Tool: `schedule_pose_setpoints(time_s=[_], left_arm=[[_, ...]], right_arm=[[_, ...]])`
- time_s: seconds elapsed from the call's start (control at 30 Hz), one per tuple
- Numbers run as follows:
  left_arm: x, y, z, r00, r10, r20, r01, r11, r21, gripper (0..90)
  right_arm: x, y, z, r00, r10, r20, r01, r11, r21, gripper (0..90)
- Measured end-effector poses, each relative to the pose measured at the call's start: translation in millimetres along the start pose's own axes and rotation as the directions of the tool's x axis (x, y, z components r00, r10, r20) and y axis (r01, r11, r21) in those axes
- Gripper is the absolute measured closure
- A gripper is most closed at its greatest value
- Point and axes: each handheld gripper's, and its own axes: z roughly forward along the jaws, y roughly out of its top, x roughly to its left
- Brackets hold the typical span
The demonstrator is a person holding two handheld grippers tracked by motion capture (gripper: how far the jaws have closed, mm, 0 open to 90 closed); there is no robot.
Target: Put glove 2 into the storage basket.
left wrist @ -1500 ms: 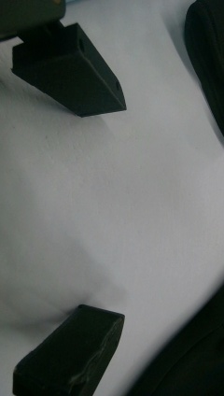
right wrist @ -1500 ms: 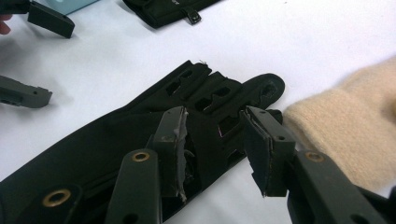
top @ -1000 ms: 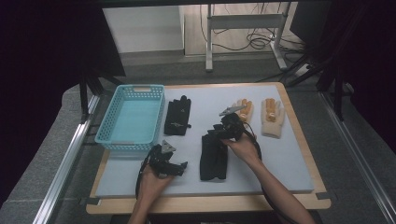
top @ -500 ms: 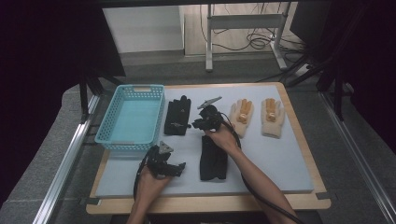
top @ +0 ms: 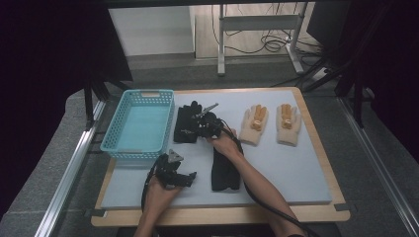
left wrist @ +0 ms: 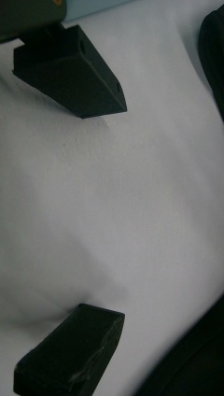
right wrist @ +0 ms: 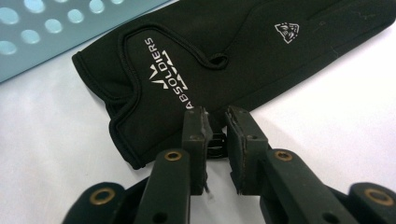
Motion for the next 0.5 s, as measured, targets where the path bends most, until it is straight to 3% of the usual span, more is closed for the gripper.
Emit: schedule_pose_setpoints(time_s=[0.17,0.3,0.37,0.4,0.47,0.5], left_arm=[[0.0,-0.1,0.0,1.0,0.0,0.0,0.0,1.0,0.0,3.3],[0.1,0.0,0.0,1.0,0.0,0.001,0.0,1.0,0.001,3.3],[0.2,0.0,0.0,1.0,0.001,0.0,-0.001,1.0,0.003,3.3],[0.3,0.1,-0.1,1.0,0.002,0.0,-0.002,1.0,0.005,3.3],[0.4,0.2,-0.2,1.0,0.003,0.0,-0.003,1.0,0.007,3.3],[0.2,0.1,0.0,1.0,0.001,0.002,-0.001,1.0,0.004,3.3]], right_arm=[[3.3,-3.6,-8.3,0.9999,-0.012,-0.003,0.012,1.0,0.01,77.2],[8.9,-13.8,-32.1,0.9992,-0.037,-0.015,0.037,0.999,0.034,77.2],[8.0,-20.1,-44.2,0.9983,-0.039,-0.044,0.041,0.998,0.048,76.0],[6.9,-22.1,-49.6,0.998,-0.021,-0.06,0.024,0.998,0.055,74.2],[3.3,-21.9,-58.3,0.9996,-0.008,-0.026,0.008,1.0,0.014,59.9],[0.0,-19.6,-59.9,0.9999,0.0,-0.016,0.0,1.0,-0.006,58.3]])
